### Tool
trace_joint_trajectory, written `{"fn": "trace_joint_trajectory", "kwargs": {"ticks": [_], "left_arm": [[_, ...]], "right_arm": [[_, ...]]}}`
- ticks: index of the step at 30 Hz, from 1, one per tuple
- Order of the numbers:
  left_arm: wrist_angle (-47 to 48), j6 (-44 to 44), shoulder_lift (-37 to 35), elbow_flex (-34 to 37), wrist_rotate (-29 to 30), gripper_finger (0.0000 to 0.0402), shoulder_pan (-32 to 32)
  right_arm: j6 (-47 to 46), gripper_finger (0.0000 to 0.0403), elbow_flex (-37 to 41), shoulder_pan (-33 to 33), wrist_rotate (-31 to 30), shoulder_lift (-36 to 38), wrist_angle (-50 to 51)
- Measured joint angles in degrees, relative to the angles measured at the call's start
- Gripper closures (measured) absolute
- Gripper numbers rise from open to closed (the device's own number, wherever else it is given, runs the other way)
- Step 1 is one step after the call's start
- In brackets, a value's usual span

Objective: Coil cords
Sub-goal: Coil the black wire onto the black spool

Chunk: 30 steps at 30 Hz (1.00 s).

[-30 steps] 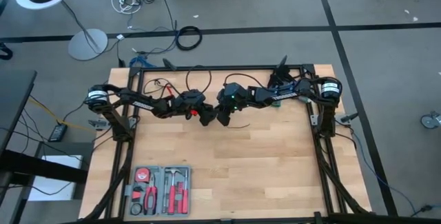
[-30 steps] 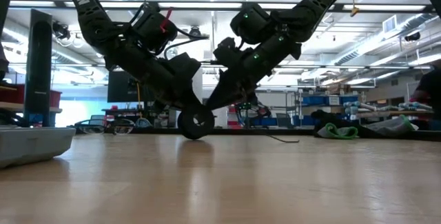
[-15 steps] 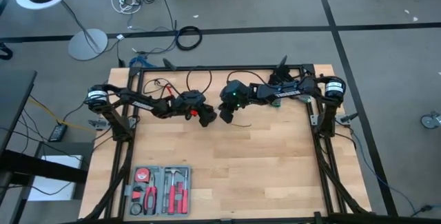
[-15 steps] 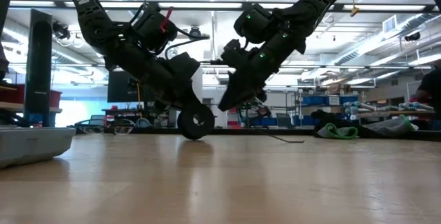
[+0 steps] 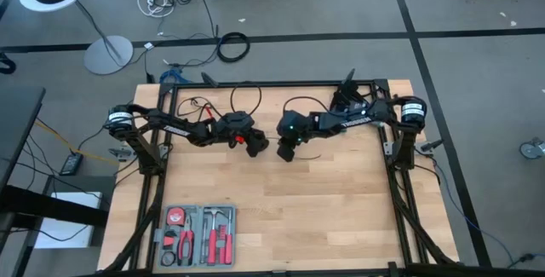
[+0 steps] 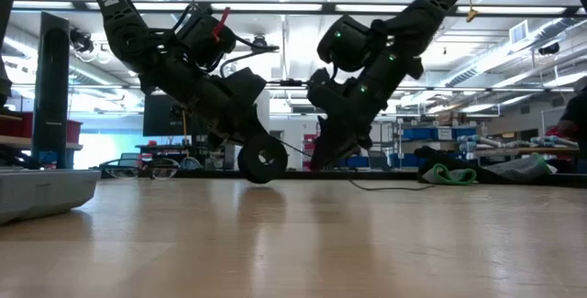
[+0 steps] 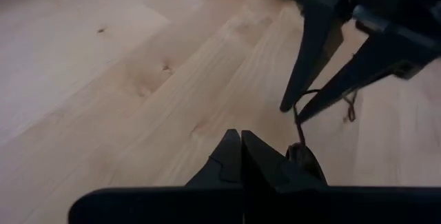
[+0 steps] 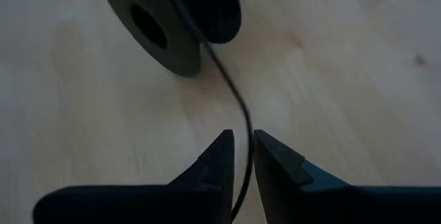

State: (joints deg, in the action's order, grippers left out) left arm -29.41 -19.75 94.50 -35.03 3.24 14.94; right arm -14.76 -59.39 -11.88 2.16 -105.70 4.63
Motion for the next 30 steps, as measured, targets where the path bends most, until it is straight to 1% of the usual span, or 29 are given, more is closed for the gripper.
{"fn": "trace_joint_trajectory", "kwargs": {"ticks": [6,9,16,23,25,30], "left_arm": [[-0.24,0.19,0.0,0.0,-0.44,0.0401,0.0],[-0.27,0.31,0.0,0.0,-0.85,0.0401,0.0],[-0.85,0.37,0.0,0.0,-1.67,0.0401,0.0],[-1.07,0.49,0.0,0.0,-2.46,0.0401,0.0],[-1.2,1.37,0.0,0.0,-3.15,0.0401,0.0],[-2.29,1.68,0.0,0.02,-4.21,0.0401,-0.07]], "right_arm": [[2.1,0.0342,4.55,1.52,0.2,-0.03,-15.69],[4.09,0.0339,5.34,1.69,0.26,-0.03,-19.84],[4.81,0.0339,5.47,1.51,-2.06,-0.06,-19.57],[7.72,0.0337,5.47,1.52,-2.09,-0.08,-19.56],[8.04,0.0337,5.47,1.53,-1.08,-0.08,-19.55],[9.22,0.0337,5.47,1.48,3.58,-0.08,-19.77]]}}
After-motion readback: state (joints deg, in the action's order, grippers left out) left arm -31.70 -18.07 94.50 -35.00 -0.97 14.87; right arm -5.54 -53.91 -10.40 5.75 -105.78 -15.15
